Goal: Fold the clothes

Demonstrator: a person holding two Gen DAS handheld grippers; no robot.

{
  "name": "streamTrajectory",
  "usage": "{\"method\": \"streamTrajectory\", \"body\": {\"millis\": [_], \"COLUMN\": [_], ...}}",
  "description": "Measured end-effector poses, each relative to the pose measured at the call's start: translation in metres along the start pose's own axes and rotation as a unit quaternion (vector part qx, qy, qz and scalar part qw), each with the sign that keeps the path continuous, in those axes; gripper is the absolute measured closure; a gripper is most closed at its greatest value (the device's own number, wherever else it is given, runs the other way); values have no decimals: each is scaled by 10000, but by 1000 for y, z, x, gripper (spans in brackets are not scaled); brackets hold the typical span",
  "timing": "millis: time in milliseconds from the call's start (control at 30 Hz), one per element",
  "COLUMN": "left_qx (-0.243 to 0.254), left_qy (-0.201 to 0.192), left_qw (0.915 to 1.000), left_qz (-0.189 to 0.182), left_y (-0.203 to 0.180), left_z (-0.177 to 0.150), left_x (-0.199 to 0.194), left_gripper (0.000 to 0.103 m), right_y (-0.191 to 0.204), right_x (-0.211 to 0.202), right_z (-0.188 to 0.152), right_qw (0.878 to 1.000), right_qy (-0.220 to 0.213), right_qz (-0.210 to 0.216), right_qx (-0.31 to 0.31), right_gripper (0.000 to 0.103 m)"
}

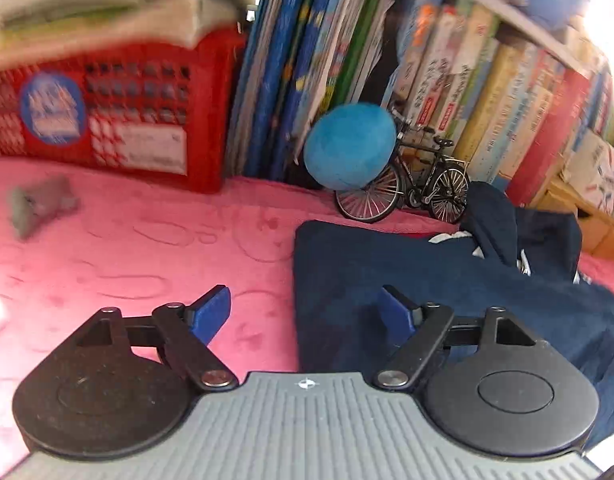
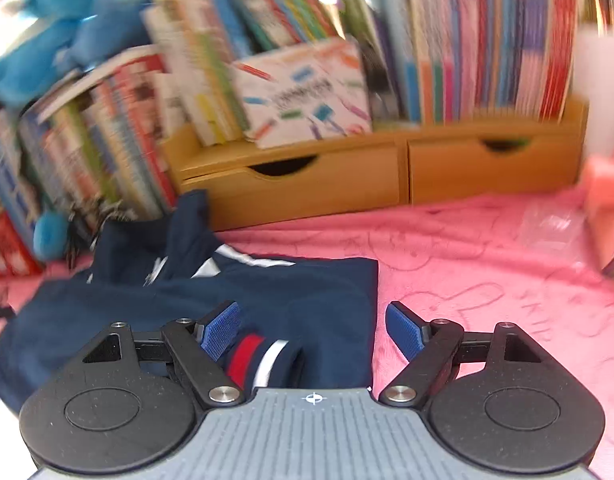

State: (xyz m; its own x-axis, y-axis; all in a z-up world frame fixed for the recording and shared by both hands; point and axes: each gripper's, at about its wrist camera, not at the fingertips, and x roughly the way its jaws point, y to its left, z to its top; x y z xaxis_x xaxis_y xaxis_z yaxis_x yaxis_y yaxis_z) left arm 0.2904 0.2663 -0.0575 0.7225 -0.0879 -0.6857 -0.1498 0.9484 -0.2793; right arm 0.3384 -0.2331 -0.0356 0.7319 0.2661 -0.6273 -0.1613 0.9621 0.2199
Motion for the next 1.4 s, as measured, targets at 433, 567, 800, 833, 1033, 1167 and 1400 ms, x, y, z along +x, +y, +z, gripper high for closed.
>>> {"method": "streamTrajectory", "body": {"millis": [433, 567, 800, 833, 1033, 1167, 1400], "left_qx": [640, 828, 1432, 1460, 2030, 1822, 2077], "left_qy": [-1048, -1608, -1048, -1140, -1441, -1188, -876], "left_qw": [9921, 9827, 9642, 9627, 9603, 9760, 9739], "left_qz": [245, 406, 1972, 1971, 1259, 128, 281], "left_y": [-26, -32, -28, -28, -70, -90, -129], "left_z": [5, 23, -6, -13, -86, -158, -266], "left_x": [-23, -37, -17, -30, -134, -196, -211], "left_gripper": [101, 101, 80, 77, 60, 51, 47], "right_y": [16, 32, 37, 40, 61, 74, 121], "right_x": [42, 30, 71, 60, -53, -135, -231], "right_z": [4, 35, 40, 33, -8, -50, -175], "right_qw": [9982, 9952, 9910, 9891, 9801, 9807, 9675], "right_qy": [62, -553, -8, -152, -663, -602, -337], "right_qz": [211, 252, -983, -1022, -469, 285, 1162], "right_qx": [-563, -769, -914, -1051, -1810, -1841, -2220], "right_gripper": [95, 96, 76, 61, 38, 27, 21]}}
